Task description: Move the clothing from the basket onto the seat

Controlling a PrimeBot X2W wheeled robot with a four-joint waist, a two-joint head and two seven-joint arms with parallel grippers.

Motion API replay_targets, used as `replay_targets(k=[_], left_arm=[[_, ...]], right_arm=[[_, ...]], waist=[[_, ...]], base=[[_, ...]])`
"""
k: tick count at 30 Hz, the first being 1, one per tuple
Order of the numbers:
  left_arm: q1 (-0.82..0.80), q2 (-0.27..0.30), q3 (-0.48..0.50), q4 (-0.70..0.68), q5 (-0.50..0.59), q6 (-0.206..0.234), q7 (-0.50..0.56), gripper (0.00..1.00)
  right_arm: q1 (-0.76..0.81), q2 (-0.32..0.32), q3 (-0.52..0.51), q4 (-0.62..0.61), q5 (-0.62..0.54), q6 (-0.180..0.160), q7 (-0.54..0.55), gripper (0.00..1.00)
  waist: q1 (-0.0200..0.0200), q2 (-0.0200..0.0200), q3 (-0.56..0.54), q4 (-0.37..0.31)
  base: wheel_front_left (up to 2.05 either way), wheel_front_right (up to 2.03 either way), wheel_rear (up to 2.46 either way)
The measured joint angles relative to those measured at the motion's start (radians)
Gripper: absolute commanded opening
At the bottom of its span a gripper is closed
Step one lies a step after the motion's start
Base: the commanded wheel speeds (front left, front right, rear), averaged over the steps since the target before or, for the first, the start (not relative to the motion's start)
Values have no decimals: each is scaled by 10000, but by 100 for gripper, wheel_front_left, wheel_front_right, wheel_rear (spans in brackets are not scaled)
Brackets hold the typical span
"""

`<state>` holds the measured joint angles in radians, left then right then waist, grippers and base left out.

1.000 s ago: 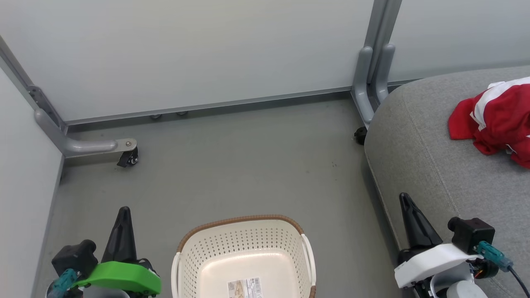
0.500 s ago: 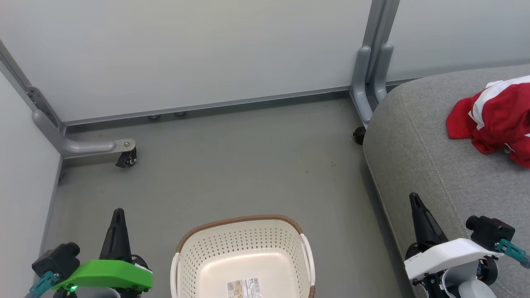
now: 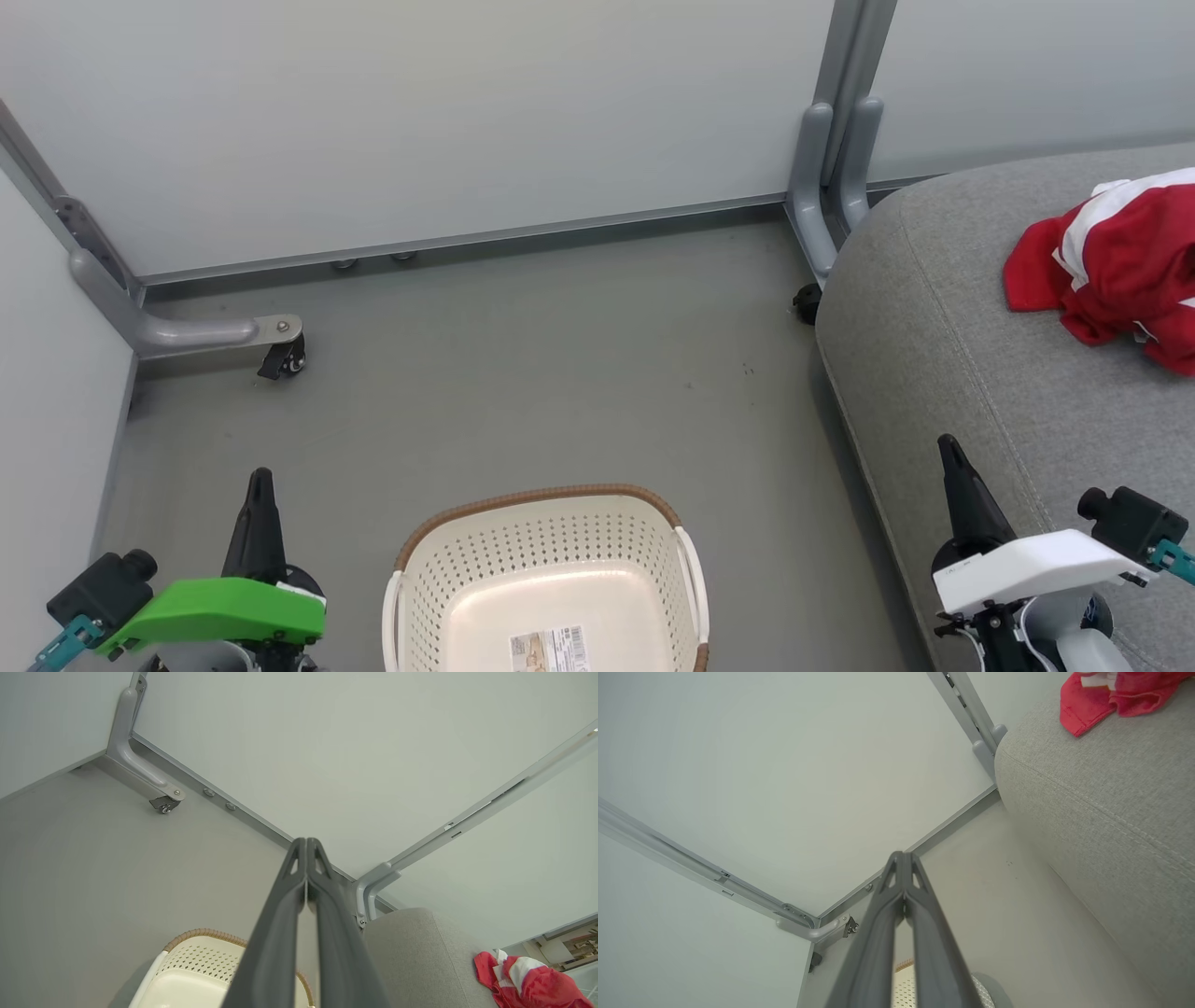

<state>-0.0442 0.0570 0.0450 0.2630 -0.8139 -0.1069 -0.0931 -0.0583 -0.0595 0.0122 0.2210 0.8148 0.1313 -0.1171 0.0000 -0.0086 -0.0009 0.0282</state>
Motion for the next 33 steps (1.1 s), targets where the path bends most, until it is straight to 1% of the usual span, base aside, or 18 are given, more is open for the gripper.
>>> replay_targets(k=[16,33], left_arm=[[-132,-13,174,-36,-1935,-71,520,0],[-272,-29,320,-69,-3735,-90,972,0]], right_arm=[[-131,-35,-224,52,2044,0,508,0],[-199,-44,-437,102,3854,0,970,0]], waist=[[0,0,7,-53],[0,0,15,-108]], base=[[0,0,0],[0,0,0]])
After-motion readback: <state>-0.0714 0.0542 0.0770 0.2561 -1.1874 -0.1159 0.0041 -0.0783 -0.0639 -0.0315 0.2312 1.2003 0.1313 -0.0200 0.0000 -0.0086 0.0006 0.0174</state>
